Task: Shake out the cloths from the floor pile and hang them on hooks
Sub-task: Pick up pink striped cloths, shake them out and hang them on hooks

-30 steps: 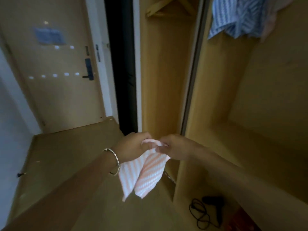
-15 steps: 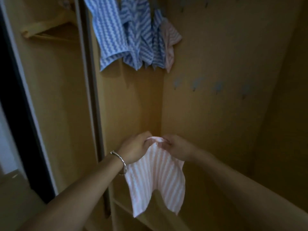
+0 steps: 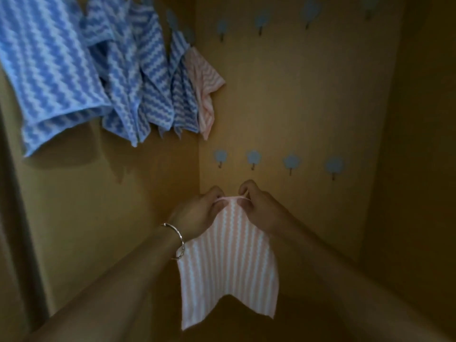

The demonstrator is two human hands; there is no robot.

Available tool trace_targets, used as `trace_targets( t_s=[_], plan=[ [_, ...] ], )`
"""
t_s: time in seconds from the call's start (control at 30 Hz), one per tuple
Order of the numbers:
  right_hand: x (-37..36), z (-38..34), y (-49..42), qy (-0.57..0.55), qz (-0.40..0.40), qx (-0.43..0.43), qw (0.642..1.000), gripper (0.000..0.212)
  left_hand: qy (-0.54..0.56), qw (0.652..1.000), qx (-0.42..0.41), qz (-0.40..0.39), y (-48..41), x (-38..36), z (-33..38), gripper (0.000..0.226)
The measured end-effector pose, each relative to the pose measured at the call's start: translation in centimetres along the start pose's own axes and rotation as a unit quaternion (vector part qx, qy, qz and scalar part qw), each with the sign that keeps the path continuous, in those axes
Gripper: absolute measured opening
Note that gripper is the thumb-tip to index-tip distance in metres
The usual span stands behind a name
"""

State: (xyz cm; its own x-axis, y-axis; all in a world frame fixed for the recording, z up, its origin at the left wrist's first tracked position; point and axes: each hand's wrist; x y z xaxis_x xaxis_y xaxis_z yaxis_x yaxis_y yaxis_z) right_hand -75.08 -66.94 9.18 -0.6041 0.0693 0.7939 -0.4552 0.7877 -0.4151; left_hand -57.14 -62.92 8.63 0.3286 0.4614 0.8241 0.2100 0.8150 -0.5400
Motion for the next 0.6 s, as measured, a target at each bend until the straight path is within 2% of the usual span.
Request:
trace_targets(
  t_s=[0.2, 0.4, 0.53, 0.6],
  plan=[
    [-1.4, 1.8, -4.5, -0.001, -0.008, 0.023, 1.0, 0.011, 0.053, 0.999, 0.002, -0.01, -5.3, -2.5, -5.7, 0.02],
    [-3.1, 2.6, -7.0, 0.037, -0.034, -0.004, 0.999, 0.018, 0.023, 0.999, -0.021, 0.027, -8.5, -5.3, -8.8, 0.018],
    [-3.2, 3.3, -9.2, 0.135, -0.051, -0.029, 0.989, 0.046, 0.012, 0.999, -0.012, 0.043, -10.7, -5.5, -9.9, 0.021],
    [-3.1, 3.8, -10.7, 0.159, -0.044, -0.027, 0.986, 0.05, 0.018, 0.998, -0.002, 0.057, -11.4, -5.5, -10.4, 0.025]
  ],
)
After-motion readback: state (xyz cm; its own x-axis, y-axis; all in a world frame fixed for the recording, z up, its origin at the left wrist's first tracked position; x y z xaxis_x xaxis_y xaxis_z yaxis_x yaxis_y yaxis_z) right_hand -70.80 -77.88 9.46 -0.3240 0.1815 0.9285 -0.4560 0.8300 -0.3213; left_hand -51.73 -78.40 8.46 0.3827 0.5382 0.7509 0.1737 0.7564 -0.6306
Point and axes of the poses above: each hand's wrist, its own y-axis away from the middle knuckle, its own x-axis out of the back of the hand, z = x × y, and after that the axes turned 2 degrees about -x, right-handed
